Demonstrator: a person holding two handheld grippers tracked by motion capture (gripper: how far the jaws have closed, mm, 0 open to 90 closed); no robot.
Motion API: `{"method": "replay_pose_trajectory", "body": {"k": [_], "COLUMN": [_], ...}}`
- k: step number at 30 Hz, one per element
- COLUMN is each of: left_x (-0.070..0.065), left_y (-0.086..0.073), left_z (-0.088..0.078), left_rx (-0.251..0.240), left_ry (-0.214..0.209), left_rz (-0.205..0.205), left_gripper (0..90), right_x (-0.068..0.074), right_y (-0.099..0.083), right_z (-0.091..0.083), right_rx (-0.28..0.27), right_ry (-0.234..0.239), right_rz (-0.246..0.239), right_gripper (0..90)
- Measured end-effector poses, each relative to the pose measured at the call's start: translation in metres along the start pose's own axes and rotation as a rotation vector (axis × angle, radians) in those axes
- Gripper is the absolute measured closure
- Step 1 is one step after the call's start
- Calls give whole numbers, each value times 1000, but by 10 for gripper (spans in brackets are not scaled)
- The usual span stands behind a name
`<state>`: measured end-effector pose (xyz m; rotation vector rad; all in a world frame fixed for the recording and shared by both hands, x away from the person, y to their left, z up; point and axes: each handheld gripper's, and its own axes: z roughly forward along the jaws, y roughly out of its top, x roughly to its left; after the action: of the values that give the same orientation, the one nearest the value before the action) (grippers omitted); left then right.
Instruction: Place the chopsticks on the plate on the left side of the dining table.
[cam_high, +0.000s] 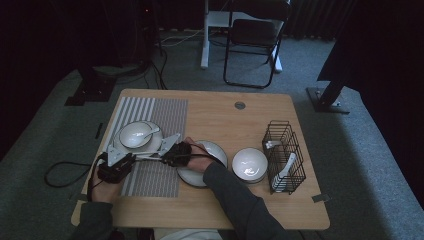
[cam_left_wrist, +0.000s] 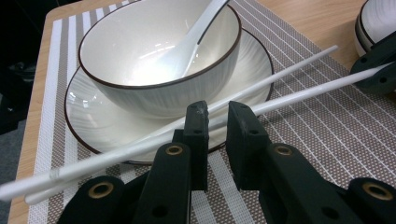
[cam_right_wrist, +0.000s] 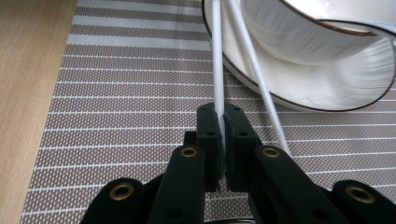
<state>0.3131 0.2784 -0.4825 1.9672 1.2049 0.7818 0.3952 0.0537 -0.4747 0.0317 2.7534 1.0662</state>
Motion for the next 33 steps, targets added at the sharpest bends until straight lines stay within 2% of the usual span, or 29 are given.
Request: {"method": "replay_pose_trajectory", "body": {"k": [4, 8, 33], "left_x": [0, -1, -5], "left_y": [-2, 0, 3], "left_z": [8, 10, 6], "left_rx": [22, 22, 7], "left_ry": [-5, -7, -8], "left_rz": [-1, 4, 11], "left_gripper": [788, 788, 782], "right_x": [-2, -5, -2], "right_y": [-1, -2, -1], "right_z": [4, 4, 3], "right_rx": [15, 19, -3], "right_ry": [-8, -10, -14], "right_rz": [10, 18, 16], "right_gripper": [864, 864, 864]}}
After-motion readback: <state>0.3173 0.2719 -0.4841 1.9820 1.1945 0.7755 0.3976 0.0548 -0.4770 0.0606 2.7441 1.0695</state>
